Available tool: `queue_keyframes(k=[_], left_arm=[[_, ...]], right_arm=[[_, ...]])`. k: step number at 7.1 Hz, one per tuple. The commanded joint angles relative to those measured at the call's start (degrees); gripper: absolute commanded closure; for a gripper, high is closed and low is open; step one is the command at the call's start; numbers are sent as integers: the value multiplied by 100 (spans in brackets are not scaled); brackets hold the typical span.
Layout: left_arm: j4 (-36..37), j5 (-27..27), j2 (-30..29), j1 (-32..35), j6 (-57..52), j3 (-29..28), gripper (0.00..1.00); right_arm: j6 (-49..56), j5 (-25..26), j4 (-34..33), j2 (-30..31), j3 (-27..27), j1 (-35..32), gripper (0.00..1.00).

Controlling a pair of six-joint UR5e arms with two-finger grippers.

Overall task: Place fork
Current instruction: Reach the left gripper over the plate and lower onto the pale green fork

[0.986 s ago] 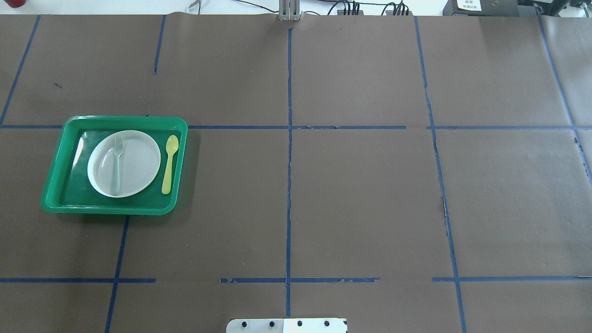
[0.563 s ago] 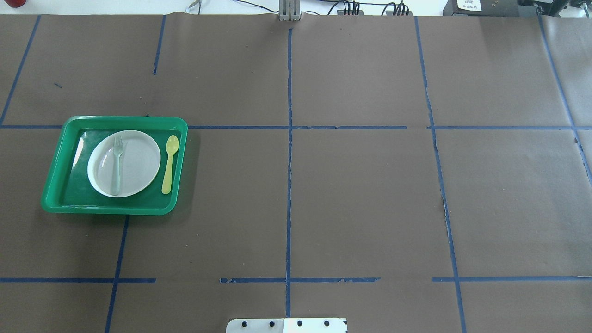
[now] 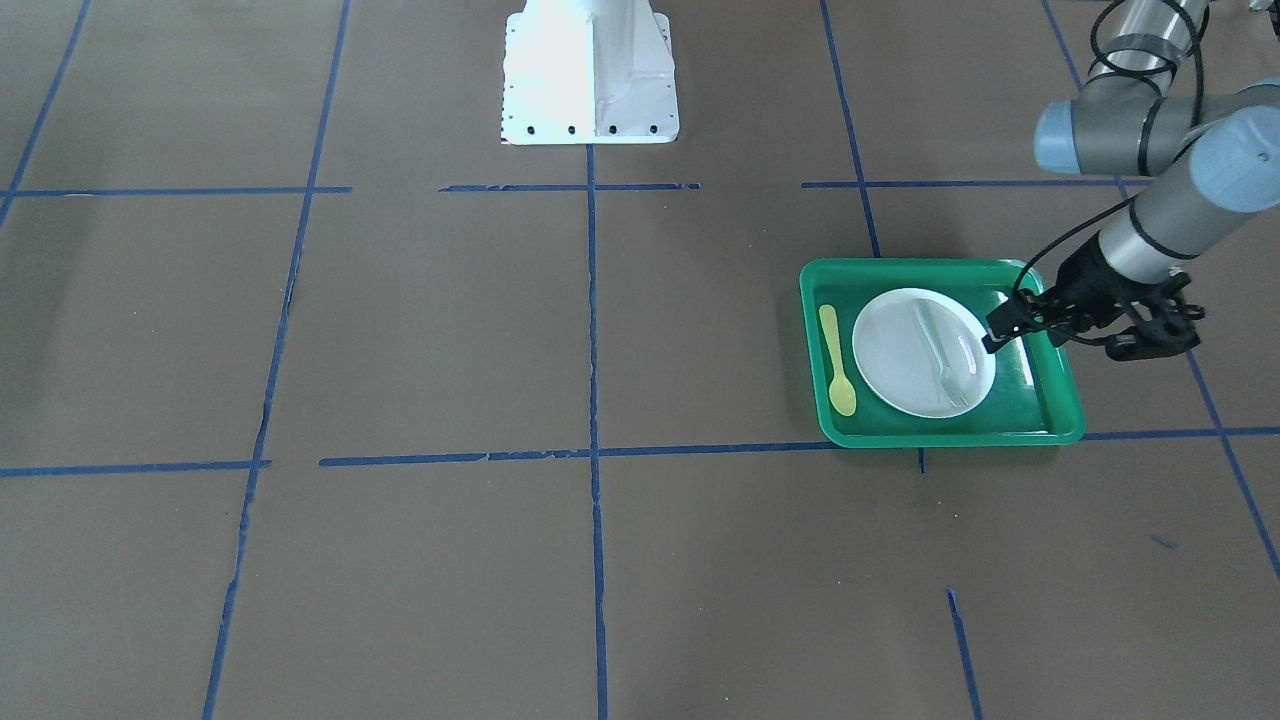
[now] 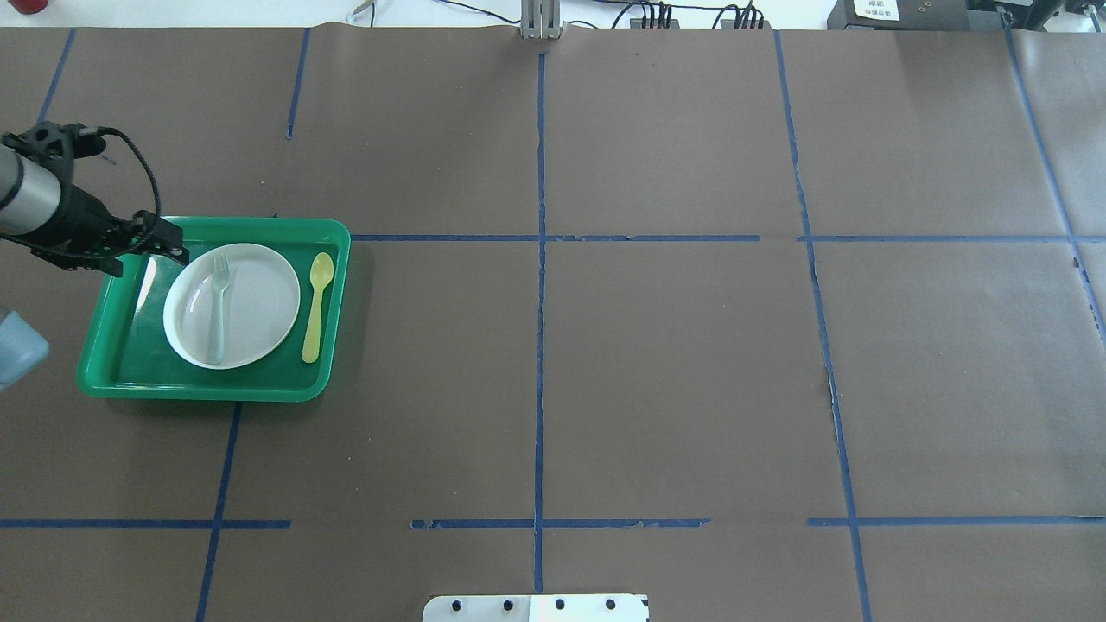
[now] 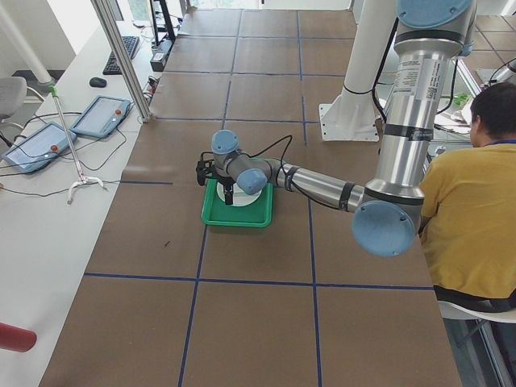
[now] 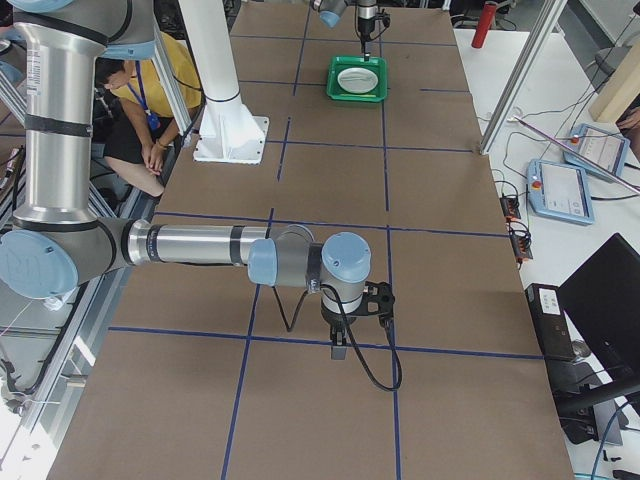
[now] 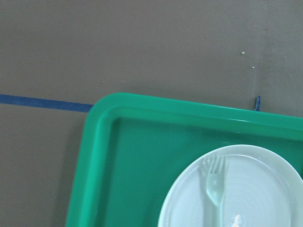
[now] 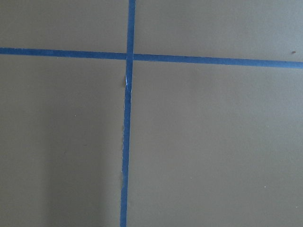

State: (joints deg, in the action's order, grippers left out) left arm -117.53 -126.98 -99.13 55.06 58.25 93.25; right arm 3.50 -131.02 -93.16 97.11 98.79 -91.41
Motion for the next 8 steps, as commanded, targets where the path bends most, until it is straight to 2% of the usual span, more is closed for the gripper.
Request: queue_keyframes(k=[1, 2, 3, 8], left_arm=[[2, 147, -325, -276, 187, -340, 5], [2, 147, -492, -372, 187, -473, 6], [10, 156, -458, -399, 187, -457, 10], [89, 156, -396, -505, 196, -527, 15]], right_arm=[[-7, -2, 0, 0, 0, 0, 0], [-7, -2, 0, 0, 0, 0, 0], [2, -2, 0, 0, 0, 0, 0], [-7, 7, 0, 0, 0, 0, 0]])
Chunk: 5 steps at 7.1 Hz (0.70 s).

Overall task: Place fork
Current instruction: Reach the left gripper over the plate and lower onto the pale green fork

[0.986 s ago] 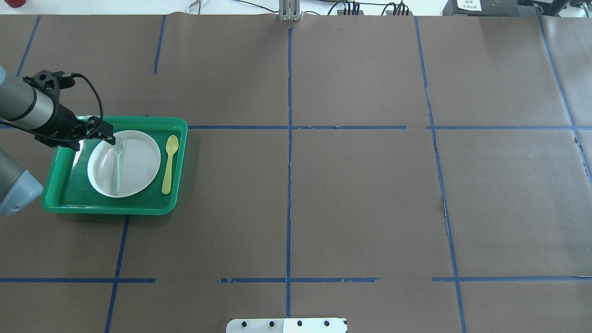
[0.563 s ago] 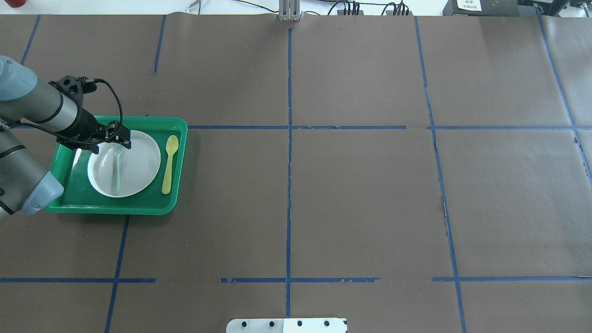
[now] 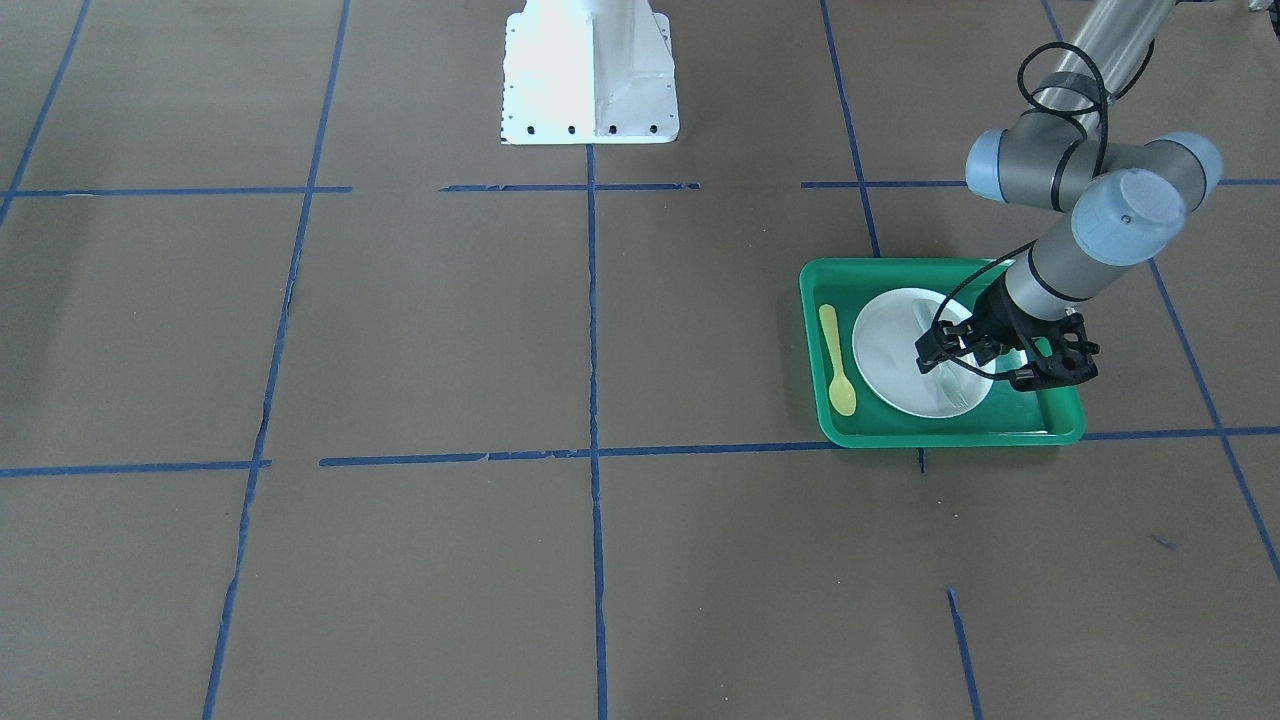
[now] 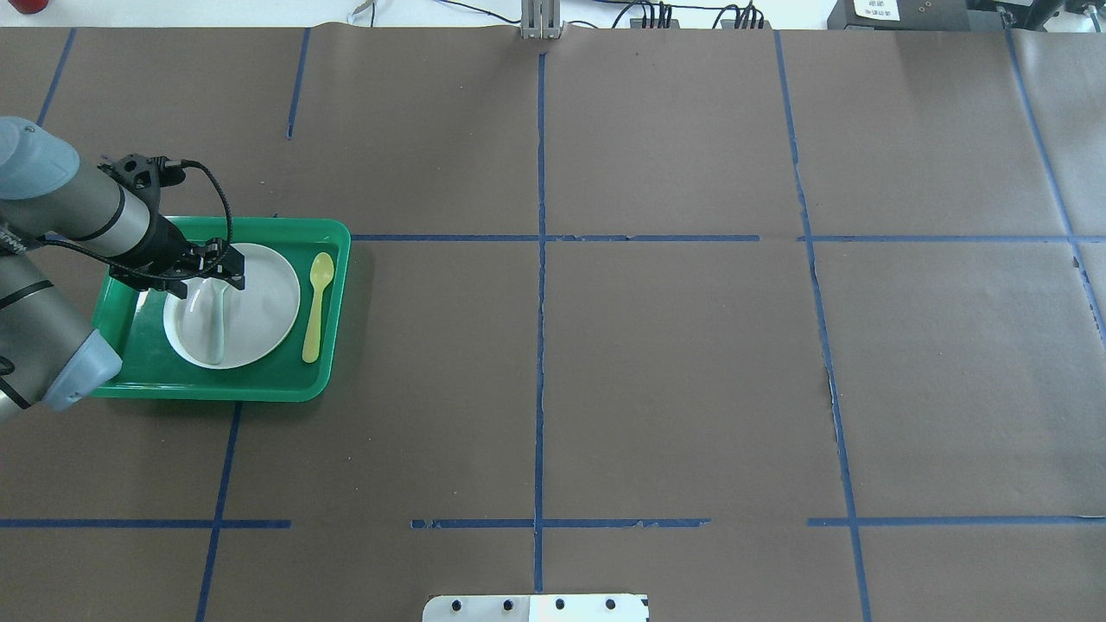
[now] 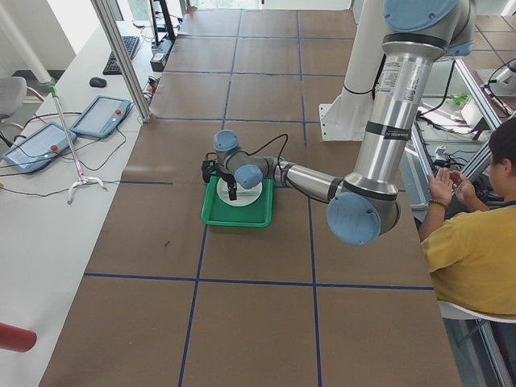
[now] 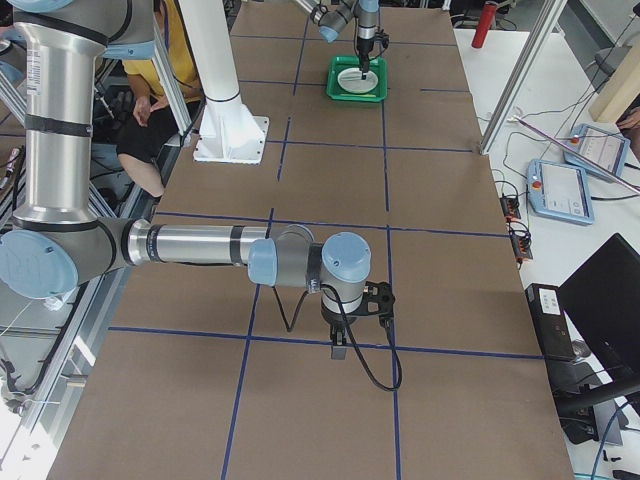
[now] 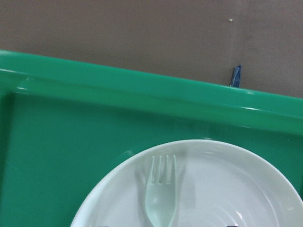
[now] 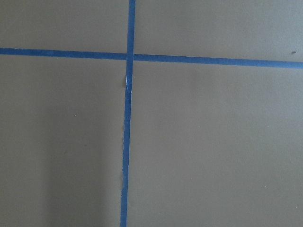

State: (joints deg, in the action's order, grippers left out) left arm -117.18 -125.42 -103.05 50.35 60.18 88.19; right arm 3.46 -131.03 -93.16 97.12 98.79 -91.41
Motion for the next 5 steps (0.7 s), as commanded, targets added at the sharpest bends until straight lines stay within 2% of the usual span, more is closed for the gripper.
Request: queue_keyframes(k=[1, 2, 3, 4, 5], left_arm=[[55, 0, 4, -164, 11, -30, 18], [64, 0, 5, -166, 12, -13, 36], [64, 0, 5, -174, 3, -21, 44], [64, -9, 5, -174, -6, -4, 91], [64, -9, 13, -166, -6, 22, 100]], right_arm=[[6, 7, 0, 0, 0, 0, 0], [6, -2, 0, 0, 0, 0, 0], [-3, -2, 0, 0, 0, 0, 0], [-3, -2, 0, 0, 0, 0, 0], [6, -2, 0, 0, 0, 0, 0]])
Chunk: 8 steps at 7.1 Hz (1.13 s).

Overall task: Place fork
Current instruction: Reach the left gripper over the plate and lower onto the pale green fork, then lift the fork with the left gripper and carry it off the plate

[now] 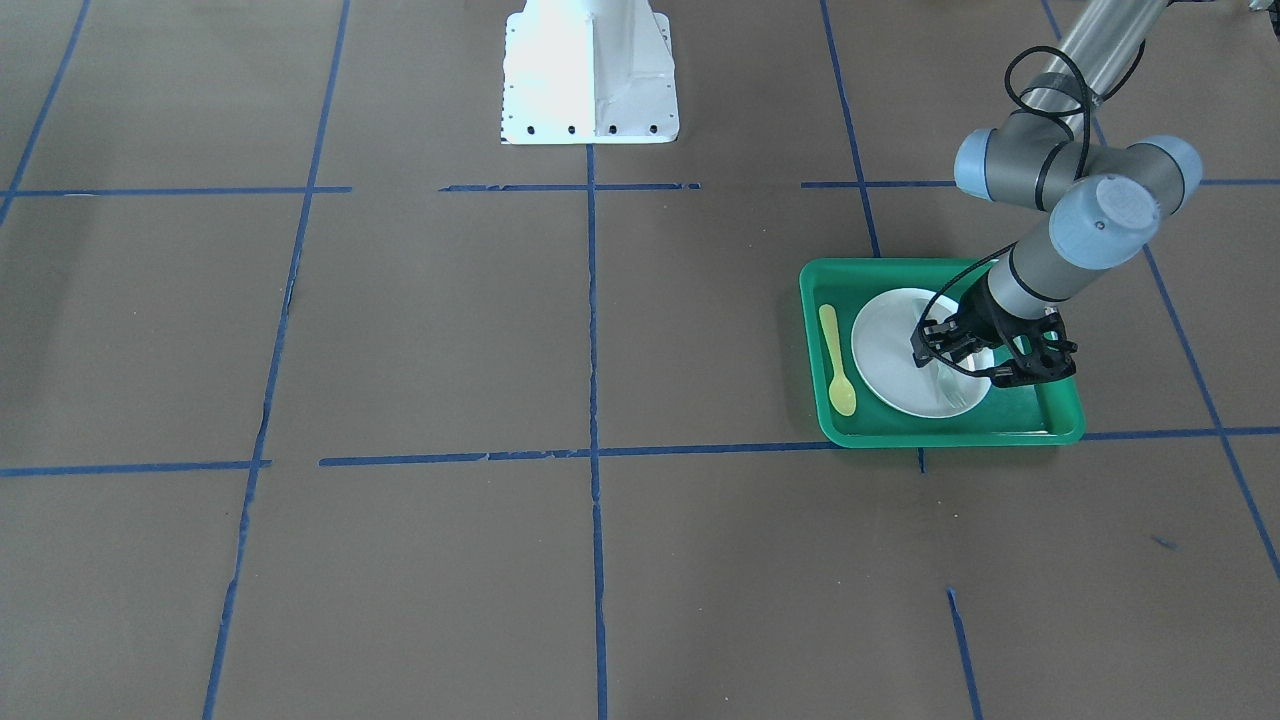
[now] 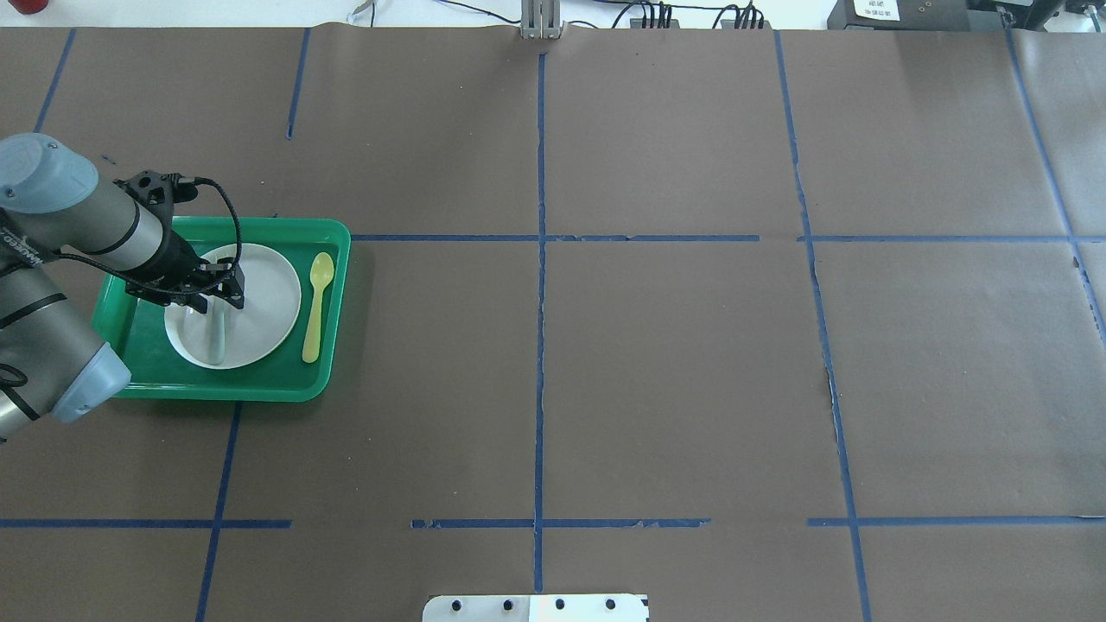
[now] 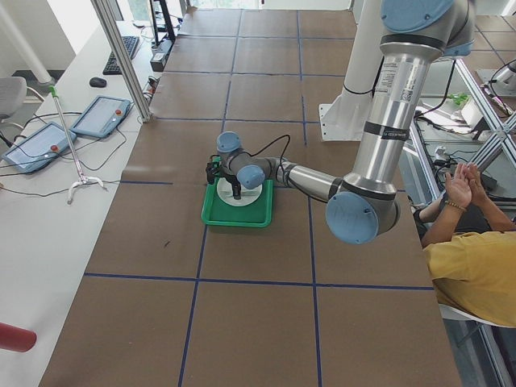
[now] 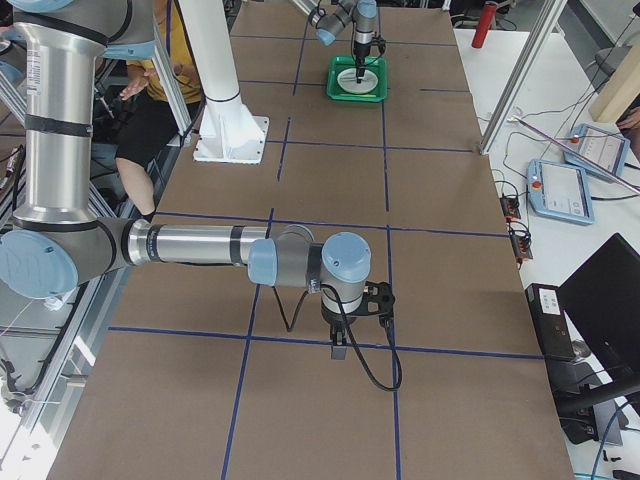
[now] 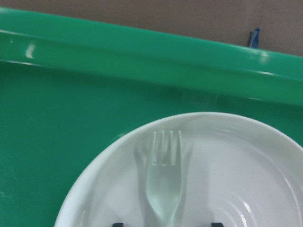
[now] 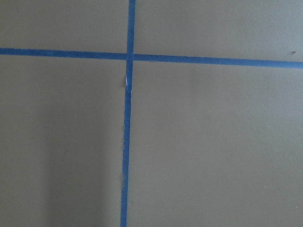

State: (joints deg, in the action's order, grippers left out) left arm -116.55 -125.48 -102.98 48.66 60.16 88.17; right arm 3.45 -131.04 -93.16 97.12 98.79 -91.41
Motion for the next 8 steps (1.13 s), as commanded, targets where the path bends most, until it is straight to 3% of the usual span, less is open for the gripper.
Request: queue_keyframes(k=[1, 3, 5, 8], left_arm=[[0, -3, 15, 11, -13, 34, 100], [0, -3, 93, 29, -39, 69, 100], [-8, -12, 652, 73, -336, 671, 100], [-26, 6, 1015, 387, -1020, 807, 100]], right_arm=[[6, 0, 0, 0, 0, 0, 0], [6, 0, 0, 0, 0, 0, 0], [-2, 0, 0, 0, 0, 0, 0], [6, 0, 0, 0, 0, 0, 0]])
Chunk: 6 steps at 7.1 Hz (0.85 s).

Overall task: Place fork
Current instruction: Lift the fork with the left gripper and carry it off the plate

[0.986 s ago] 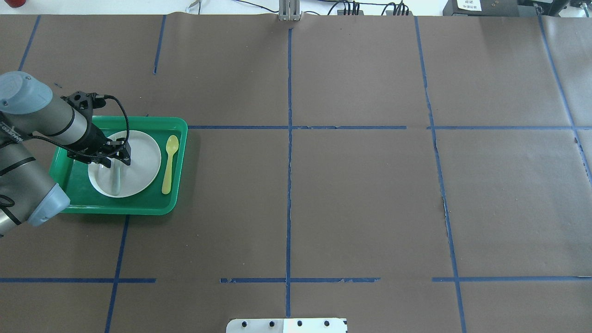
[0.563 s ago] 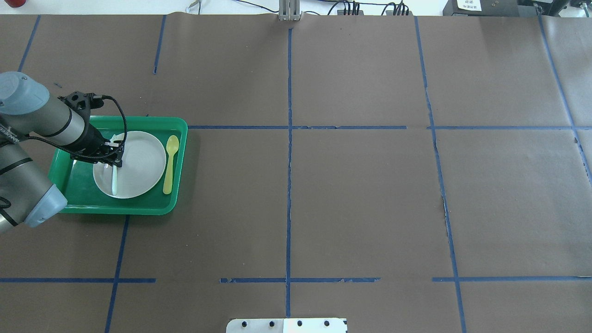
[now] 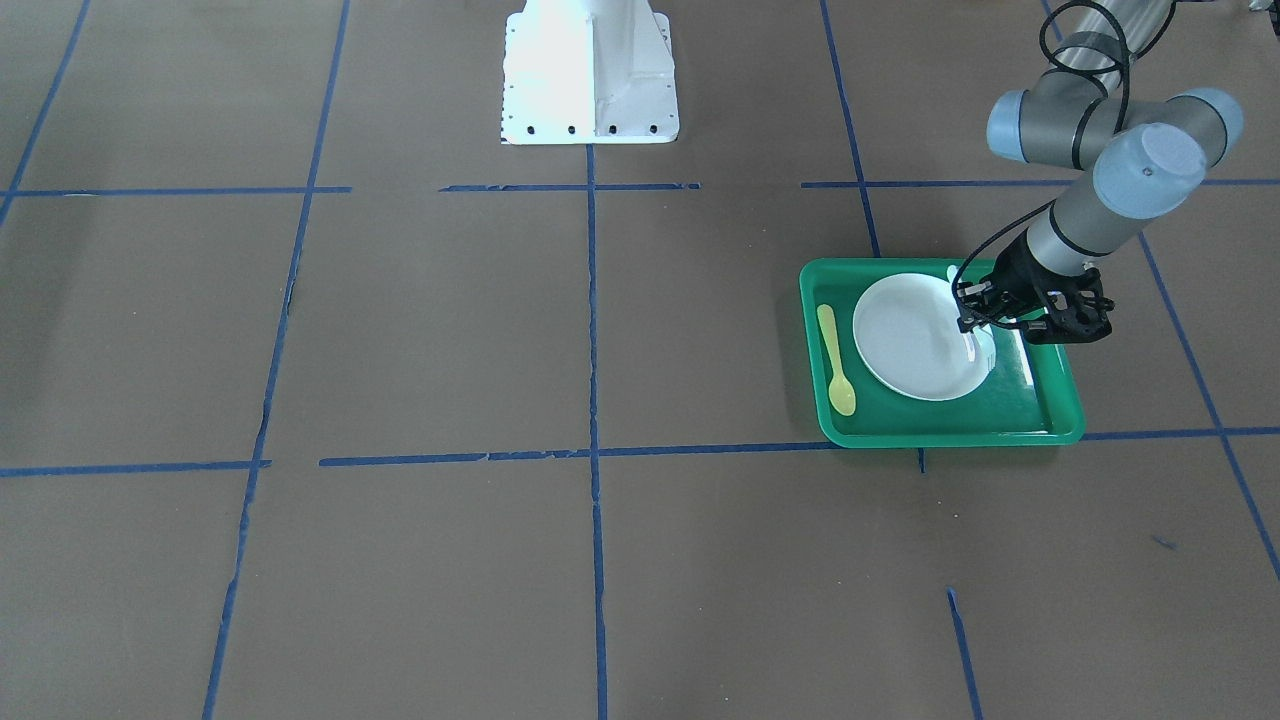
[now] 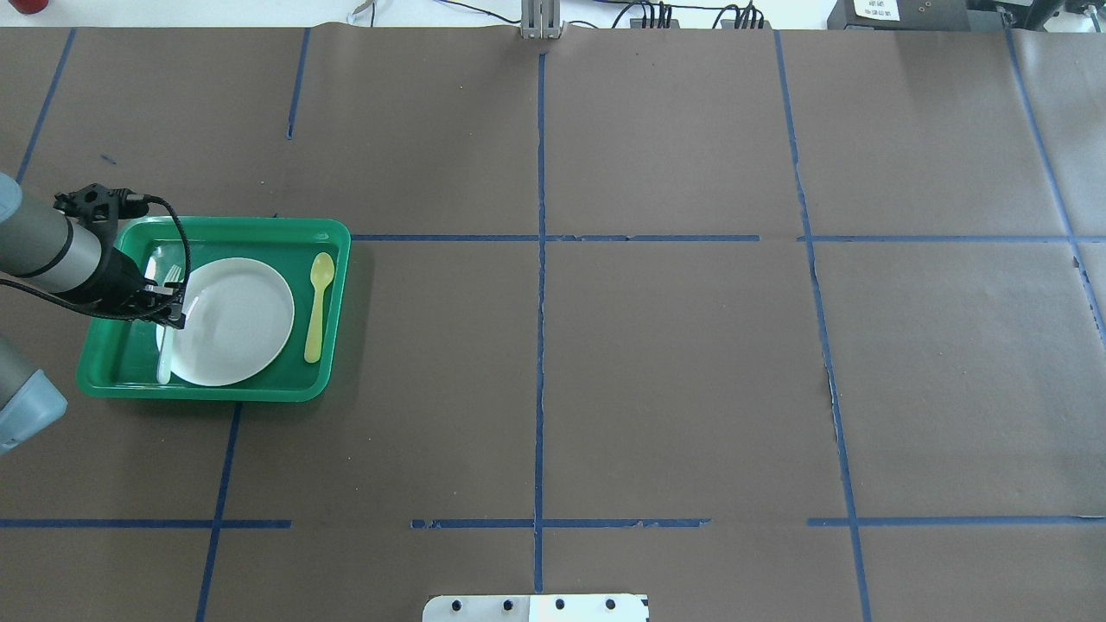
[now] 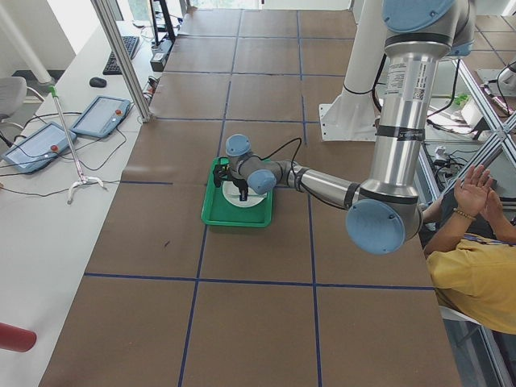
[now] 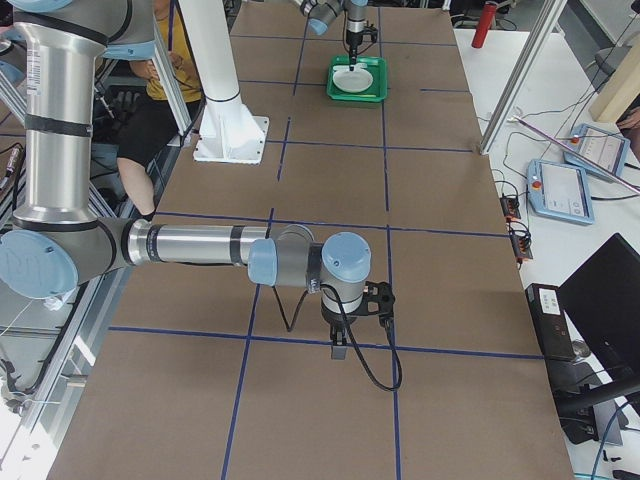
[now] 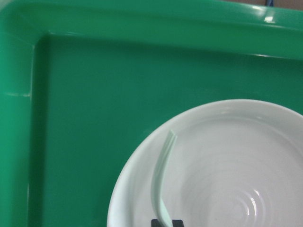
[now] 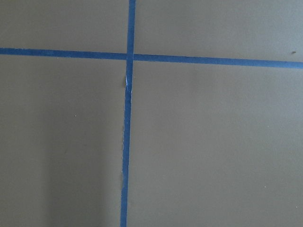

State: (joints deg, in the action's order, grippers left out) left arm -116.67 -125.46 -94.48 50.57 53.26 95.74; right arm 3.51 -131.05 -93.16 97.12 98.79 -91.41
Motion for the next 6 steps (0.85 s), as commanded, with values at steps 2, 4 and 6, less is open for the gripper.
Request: queue_keyframes(k=[2, 4, 6], left_arm=[[-4, 21, 175, 295, -718, -11, 100], [-4, 30, 97, 348, -993, -360, 100], [-31, 22, -79, 357, -993, -608, 100]], right_arm=[[1, 9, 0, 0, 0, 0, 0], [1, 0, 0, 0, 0, 0, 0], [1, 9, 0, 0, 0, 0, 0]])
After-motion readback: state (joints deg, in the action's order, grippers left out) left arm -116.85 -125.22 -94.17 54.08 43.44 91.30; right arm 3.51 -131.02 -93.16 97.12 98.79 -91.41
